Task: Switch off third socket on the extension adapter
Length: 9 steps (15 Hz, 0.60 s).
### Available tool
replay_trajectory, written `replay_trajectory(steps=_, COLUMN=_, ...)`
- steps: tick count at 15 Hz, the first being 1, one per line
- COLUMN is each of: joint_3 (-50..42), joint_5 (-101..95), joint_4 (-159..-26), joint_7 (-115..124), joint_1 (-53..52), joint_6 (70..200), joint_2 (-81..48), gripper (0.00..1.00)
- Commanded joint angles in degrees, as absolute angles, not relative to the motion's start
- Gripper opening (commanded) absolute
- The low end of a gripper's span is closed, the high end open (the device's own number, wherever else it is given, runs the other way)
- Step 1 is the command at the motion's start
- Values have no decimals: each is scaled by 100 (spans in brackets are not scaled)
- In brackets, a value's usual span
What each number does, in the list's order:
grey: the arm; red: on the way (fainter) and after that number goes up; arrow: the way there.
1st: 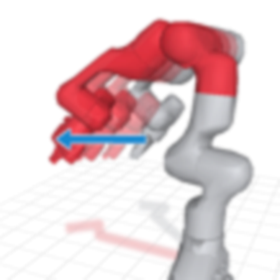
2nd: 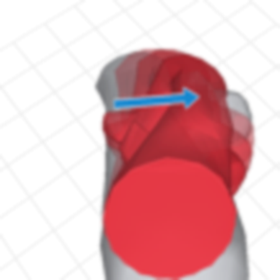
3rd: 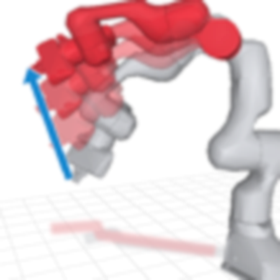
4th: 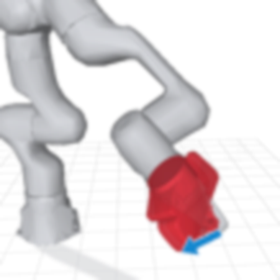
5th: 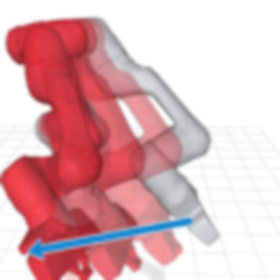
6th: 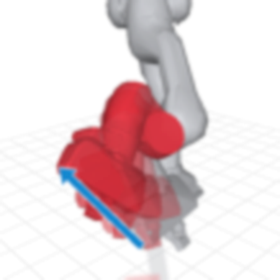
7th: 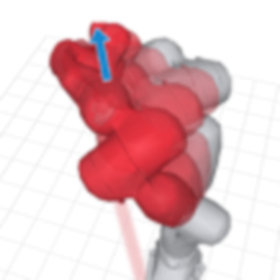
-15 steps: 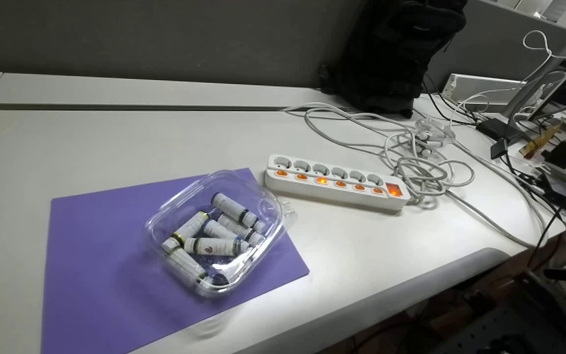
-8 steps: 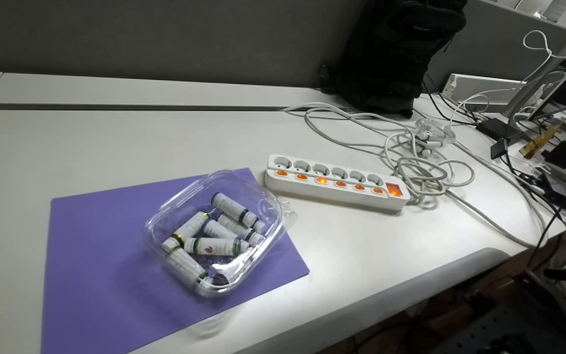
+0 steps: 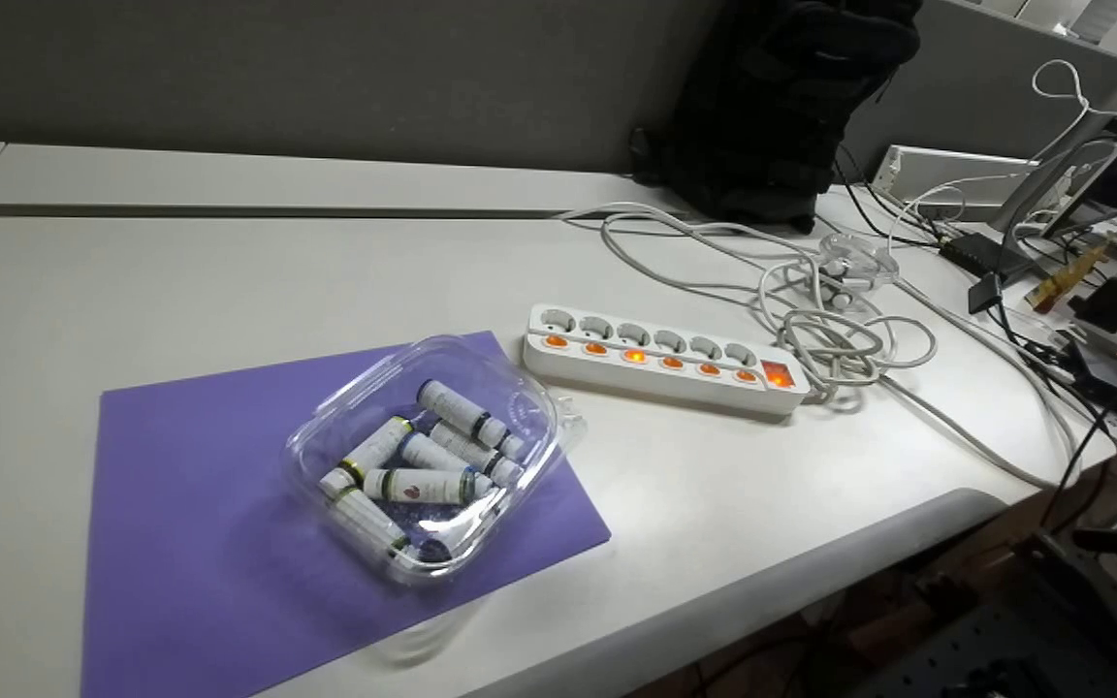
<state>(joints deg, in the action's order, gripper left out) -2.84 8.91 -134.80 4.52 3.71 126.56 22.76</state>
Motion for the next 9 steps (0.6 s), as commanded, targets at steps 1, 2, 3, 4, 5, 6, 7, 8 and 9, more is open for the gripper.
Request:
replay_trajectory(steps=1, joint_3=-341, joint_5=1254, joint_4=-13205, joint_7=493, joint_1=257, joint_6=13348, joint_2=1567, gripper=100)
replay_trajectory(steps=2, joint_3=-376, joint_5=1404, joint_4=-13128, joint_7=429, joint_1=220, joint_6=13500, joint_2=1332, gripper=75)
replay_trajectory(steps=3, joint_3=-388, joint_5=1534, joint_4=-13065, joint_7=381, joint_1=196, joint_6=13637, joint_2=1126, gripper=75)
replay_trajectory(steps=4, joint_3=-392, joint_5=1661, joint_4=-12995, joint_7=353, joint_1=183, joint_6=13755, joint_2=907, gripper=67)
replay_trajectory(steps=5, joint_3=-395, joint_5=1795, joint_4=-12916, joint_7=294, joint_1=168, joint_6=13825, joint_2=699, gripper=60)
replay_trajectory(steps=6, joint_3=-379, joint_5=1869, joint_4=-12837, joint_7=279, joint_1=175, joint_6=13863, joint_2=507, gripper=53)
replay_trajectory(steps=7, joint_3=-352, joint_5=1902, joint_4=-12750, joint_7=303, joint_1=189, joint_6=13865, joint_2=300, gripper=45)
replay_trajectory(steps=8, joint_3=-328, joint_5=1868, joint_4=-12663, joint_7=391, joint_1=215, joint_6=13836, joint_2=119, gripper=38)
replay_trajectory(steps=9, joint_3=-315, joint_5=1820, joint_4=-12556, joint_7=435, joint_1=234, joint_6=13716, joint_2=-75, gripper=31)
